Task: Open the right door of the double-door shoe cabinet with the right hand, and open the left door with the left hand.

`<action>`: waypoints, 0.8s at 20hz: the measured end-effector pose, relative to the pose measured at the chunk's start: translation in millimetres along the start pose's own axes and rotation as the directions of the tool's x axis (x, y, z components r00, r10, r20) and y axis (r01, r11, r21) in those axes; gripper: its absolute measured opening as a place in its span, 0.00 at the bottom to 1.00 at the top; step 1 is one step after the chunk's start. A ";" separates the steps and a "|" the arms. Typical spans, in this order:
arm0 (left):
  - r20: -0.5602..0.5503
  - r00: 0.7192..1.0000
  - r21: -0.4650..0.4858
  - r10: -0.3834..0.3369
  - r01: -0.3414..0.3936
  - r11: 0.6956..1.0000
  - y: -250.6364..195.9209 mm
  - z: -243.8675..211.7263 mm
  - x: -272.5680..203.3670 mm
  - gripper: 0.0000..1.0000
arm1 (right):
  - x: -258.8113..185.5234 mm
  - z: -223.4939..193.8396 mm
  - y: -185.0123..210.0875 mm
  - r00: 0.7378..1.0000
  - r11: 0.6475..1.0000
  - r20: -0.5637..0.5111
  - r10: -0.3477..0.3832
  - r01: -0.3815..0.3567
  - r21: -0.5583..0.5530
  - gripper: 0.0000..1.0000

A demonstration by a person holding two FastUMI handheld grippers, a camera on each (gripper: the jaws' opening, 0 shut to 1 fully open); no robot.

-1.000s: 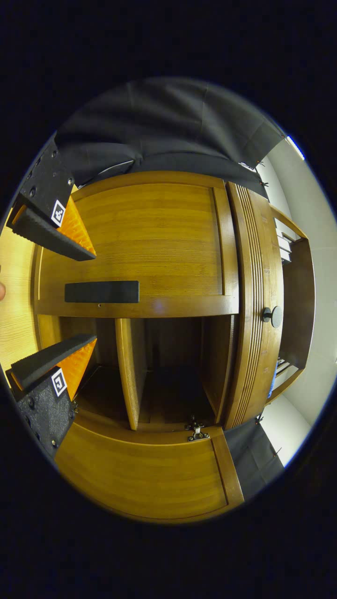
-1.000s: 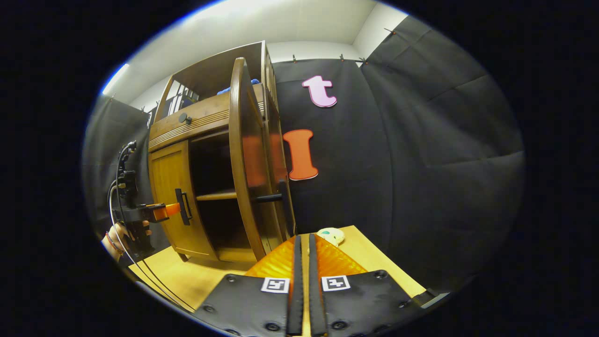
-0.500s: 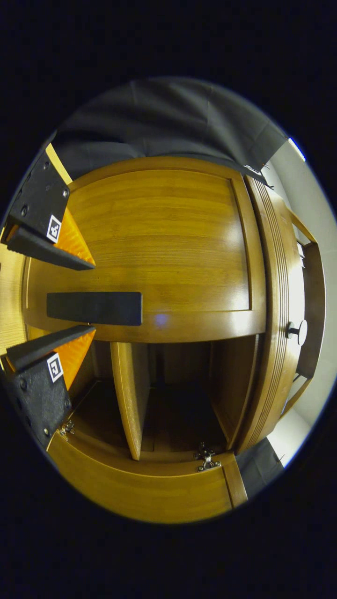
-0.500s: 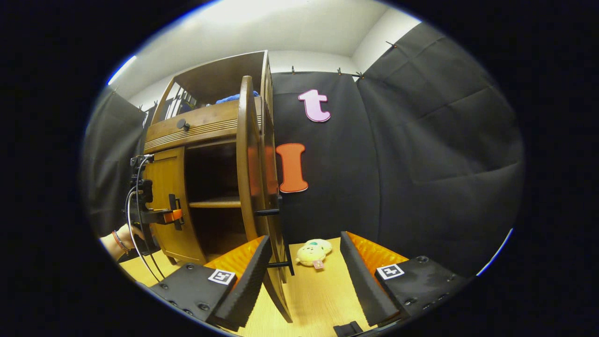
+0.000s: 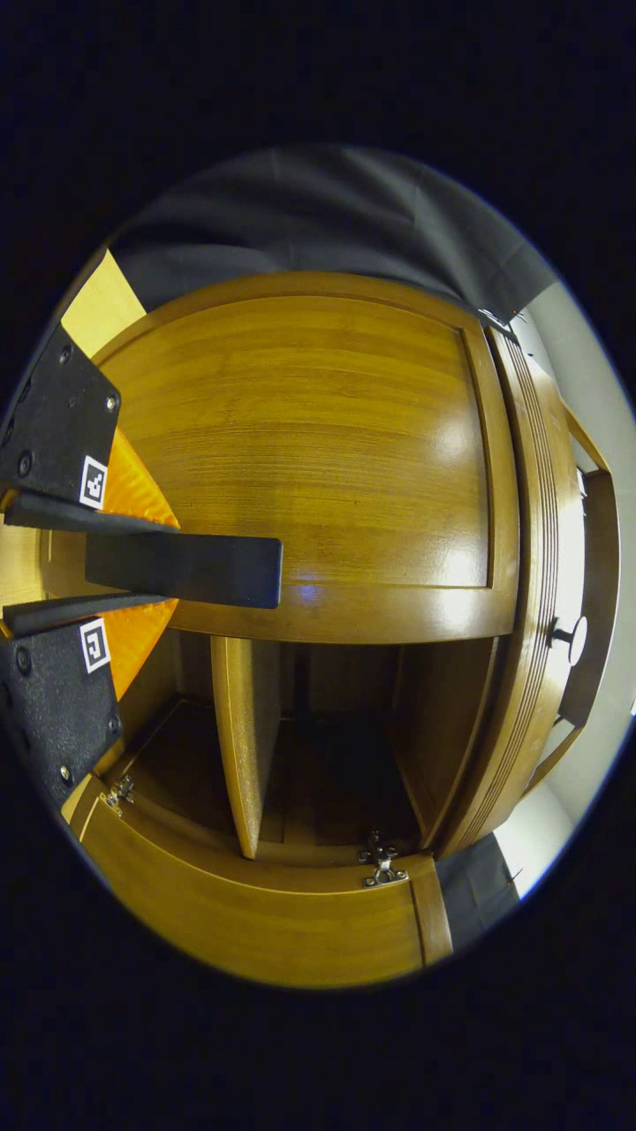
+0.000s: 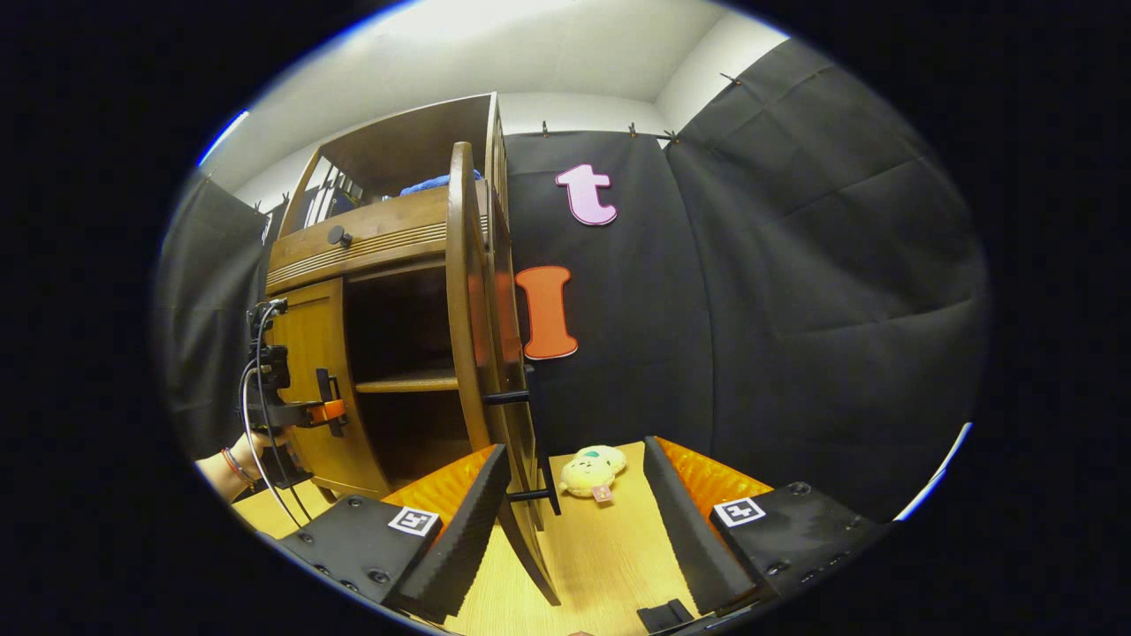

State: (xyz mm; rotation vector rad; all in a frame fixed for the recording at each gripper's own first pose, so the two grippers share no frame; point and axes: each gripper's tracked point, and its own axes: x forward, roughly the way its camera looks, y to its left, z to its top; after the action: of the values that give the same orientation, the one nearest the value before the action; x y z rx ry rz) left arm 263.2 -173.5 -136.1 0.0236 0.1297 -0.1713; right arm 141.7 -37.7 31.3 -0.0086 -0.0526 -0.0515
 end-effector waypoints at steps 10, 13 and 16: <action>-0.020 0.996 0.022 -0.091 0.091 0.996 1.4 -2.3 -47.5 0.19 | -20.5 8.0 19.5 1.000 1.000 0.014 0.005 -0.005 -0.019 0.98; -0.027 0.994 0.019 -0.108 0.108 0.994 4.9 1.5 -60.4 0.19 | -26.5 10.4 29.4 1.000 1.000 0.016 0.012 -0.012 -0.024 0.98; -0.031 0.992 0.022 -0.120 0.121 0.992 13.1 0.3 -82.3 0.19 | -34.2 10.0 41.6 1.000 0.999 0.011 0.026 -0.026 -0.038 0.98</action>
State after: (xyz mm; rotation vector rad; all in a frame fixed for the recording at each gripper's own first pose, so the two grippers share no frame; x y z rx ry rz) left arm 185.1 -146.8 -124.9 0.0418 0.1586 -0.2933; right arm 109.1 5.6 39.2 -0.0474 -0.0632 -0.0267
